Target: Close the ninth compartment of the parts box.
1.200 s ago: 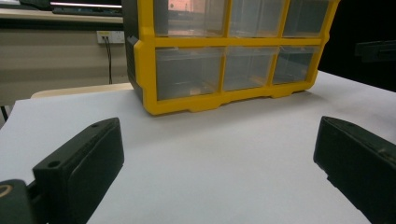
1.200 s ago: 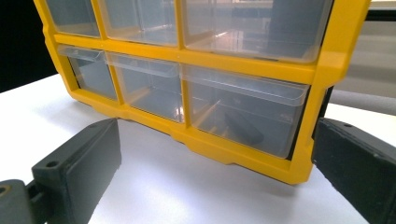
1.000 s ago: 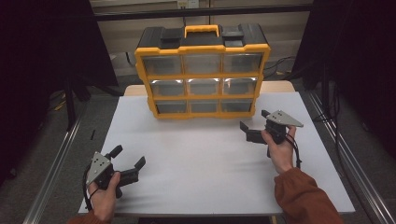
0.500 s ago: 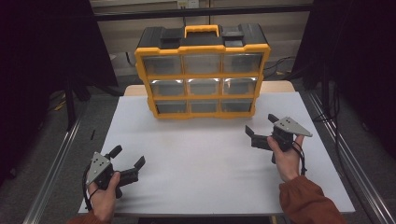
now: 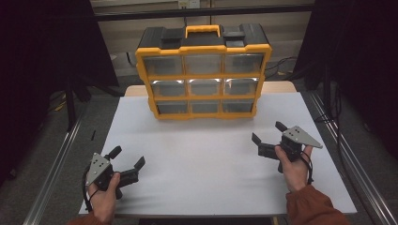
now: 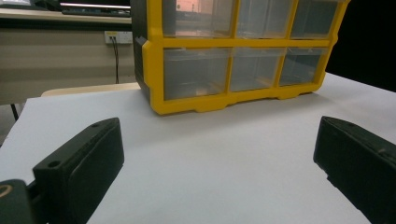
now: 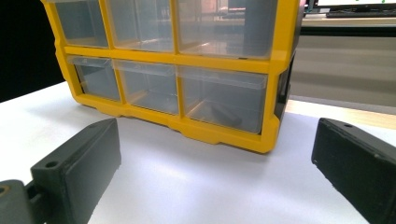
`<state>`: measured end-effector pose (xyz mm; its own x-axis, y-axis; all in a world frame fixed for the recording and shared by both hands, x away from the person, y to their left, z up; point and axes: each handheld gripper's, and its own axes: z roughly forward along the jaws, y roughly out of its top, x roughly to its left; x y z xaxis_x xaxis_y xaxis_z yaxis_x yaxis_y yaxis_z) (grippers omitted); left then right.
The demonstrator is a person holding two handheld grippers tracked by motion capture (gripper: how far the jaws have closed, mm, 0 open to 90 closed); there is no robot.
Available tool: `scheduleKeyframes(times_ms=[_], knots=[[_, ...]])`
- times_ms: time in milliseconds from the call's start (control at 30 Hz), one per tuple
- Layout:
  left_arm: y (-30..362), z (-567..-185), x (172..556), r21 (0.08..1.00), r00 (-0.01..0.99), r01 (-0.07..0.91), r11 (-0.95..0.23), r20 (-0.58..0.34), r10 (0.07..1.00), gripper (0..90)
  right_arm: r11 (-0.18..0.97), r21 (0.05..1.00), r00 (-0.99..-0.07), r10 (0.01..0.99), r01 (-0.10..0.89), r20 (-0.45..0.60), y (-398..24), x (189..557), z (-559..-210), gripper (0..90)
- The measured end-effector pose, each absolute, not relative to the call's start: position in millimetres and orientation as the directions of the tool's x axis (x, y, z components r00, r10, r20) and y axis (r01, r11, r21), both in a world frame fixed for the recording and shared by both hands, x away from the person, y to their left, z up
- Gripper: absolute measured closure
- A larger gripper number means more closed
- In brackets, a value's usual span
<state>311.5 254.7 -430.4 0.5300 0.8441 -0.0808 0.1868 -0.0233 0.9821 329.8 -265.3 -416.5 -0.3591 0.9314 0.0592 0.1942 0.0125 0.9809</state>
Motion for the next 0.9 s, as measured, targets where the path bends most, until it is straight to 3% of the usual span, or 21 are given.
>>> scheduleKeyframes(times_ms=[900], knots=[[257, -430, 309, 0.981, 0.503, 0.191, -0.015, -0.085, 0.860, 1.3, -0.028, 0.980, -0.244, 0.967, 0.196, 0.077, -291, 285, -427, 0.0]])
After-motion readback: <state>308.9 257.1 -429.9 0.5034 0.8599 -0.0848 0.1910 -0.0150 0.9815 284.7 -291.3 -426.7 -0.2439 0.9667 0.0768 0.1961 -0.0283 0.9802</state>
